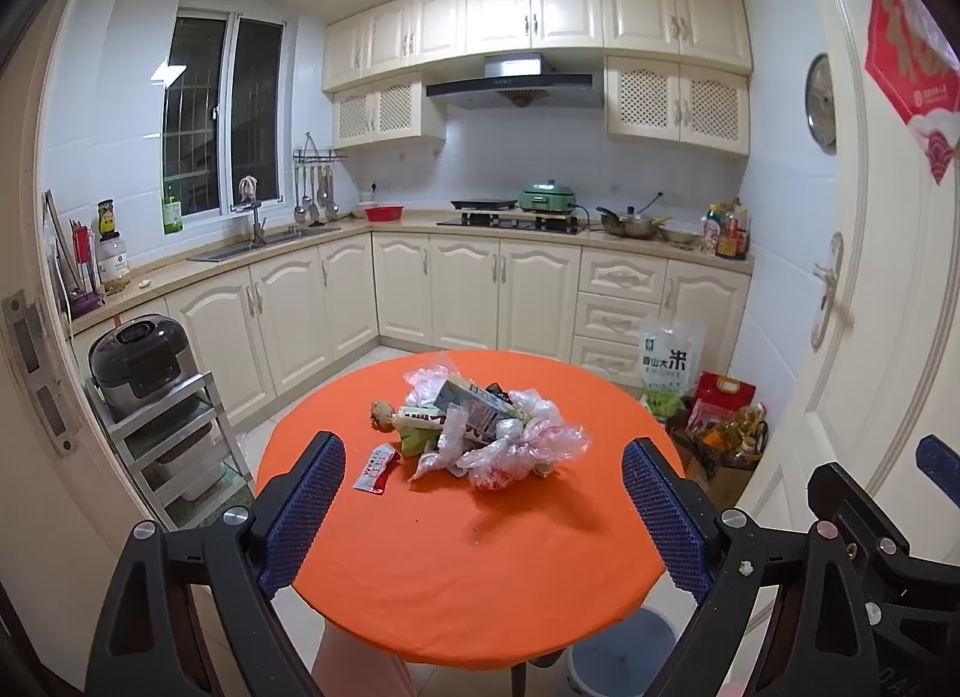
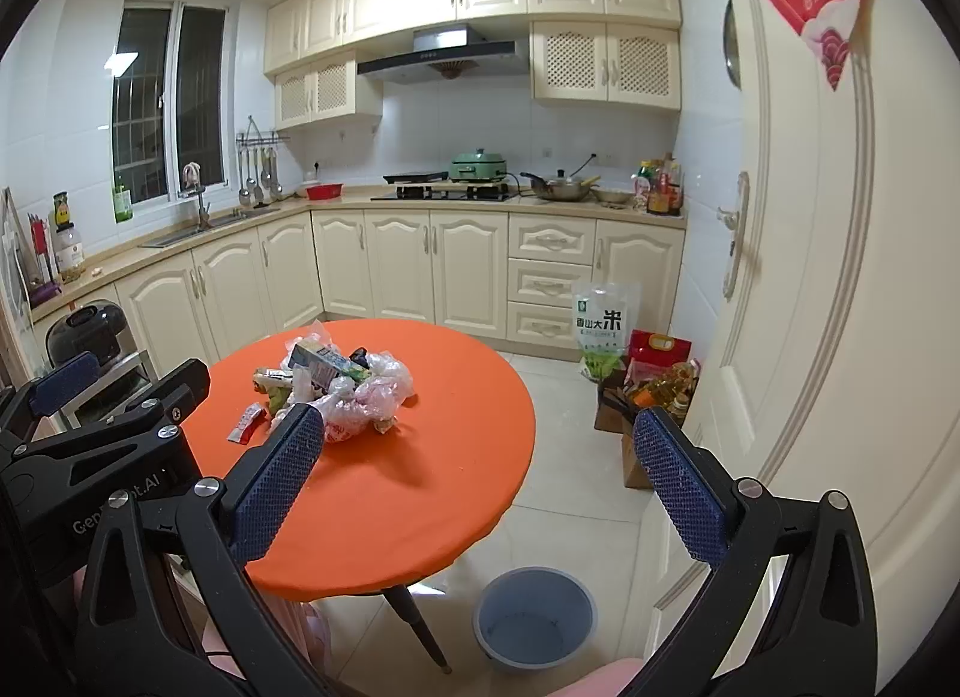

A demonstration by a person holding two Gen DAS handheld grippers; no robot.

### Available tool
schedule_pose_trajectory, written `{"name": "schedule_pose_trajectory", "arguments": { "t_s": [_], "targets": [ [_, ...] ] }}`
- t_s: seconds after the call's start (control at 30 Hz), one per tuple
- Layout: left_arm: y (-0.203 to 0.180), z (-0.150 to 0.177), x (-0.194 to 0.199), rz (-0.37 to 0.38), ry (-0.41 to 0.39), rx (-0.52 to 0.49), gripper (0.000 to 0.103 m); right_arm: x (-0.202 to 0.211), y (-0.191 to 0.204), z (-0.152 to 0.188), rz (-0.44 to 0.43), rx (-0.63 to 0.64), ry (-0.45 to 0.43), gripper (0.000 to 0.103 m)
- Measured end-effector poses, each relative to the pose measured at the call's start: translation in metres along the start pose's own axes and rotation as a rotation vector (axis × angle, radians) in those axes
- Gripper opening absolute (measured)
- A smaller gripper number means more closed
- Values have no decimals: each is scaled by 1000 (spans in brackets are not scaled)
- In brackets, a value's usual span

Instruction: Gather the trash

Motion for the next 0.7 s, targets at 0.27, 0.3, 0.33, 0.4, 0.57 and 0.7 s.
{"name": "schedule_pose_trajectory", "arguments": {
  "t_s": [0.27, 0.3, 0.33, 0.4, 0.57, 0.7],
  "targets": [
    [3, 0, -1, 2, 2, 2, 92, 0, 1, 0, -1, 0, 1, 103],
    [3, 1, -1, 1, 1, 1, 92, 0, 1, 0, -1, -1, 2, 103],
    [2, 1, -1, 1, 0, 0, 91, 0, 1, 1, 0, -1, 3, 103],
    [2, 0, -2, 2, 1, 1, 92, 0, 1, 1, 1, -1, 3, 103],
    [3, 1, -2, 2, 0, -3, 92, 1, 0, 2, 5, -3, 6, 103],
    [3, 4, -2, 2, -2, -9, 92, 2, 0, 3, 5, -6, 7, 103]
  ]
}}
Point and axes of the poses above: each gripper's, at about its wrist camera, not at the fingertips, and x roughly against the way its jaws point, y to its left, z to its underside, the point moved 1 cm from there along -x, roughly the way its jaws point, and after that the axes turned 8 degrees about x, right-handed, at the moved point
